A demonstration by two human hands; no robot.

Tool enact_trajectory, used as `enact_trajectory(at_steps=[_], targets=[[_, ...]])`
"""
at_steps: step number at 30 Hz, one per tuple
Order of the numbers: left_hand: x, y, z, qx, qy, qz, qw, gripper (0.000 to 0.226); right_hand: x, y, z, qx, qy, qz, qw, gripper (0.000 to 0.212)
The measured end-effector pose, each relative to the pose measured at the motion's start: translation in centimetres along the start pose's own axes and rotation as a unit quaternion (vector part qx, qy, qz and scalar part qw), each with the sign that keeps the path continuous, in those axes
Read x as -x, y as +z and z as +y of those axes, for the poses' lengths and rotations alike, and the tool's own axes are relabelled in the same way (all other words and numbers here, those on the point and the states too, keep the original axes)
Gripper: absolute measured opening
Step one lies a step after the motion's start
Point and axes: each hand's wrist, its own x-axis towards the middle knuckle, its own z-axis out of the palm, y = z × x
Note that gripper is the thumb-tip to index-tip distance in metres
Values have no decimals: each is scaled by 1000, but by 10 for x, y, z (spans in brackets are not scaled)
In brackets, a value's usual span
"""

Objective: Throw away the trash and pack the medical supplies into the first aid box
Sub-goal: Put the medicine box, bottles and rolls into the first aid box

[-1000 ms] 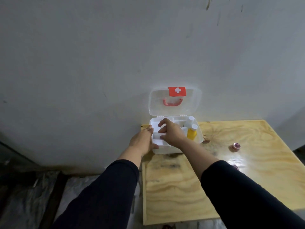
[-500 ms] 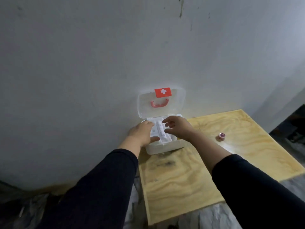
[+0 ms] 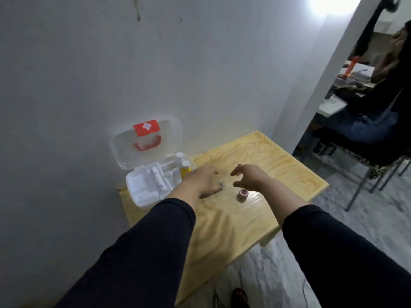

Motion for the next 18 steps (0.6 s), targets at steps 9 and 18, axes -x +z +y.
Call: enact_trajectory(at_steps=[9,18], targets=[[-59,59,24,5,-35,-76,996,65,-35,40,63,-16,-8,-39,999,37],[-99,73,24,38,-112,-71,990,68,-82,50,90,3,-87,-19,996,29]])
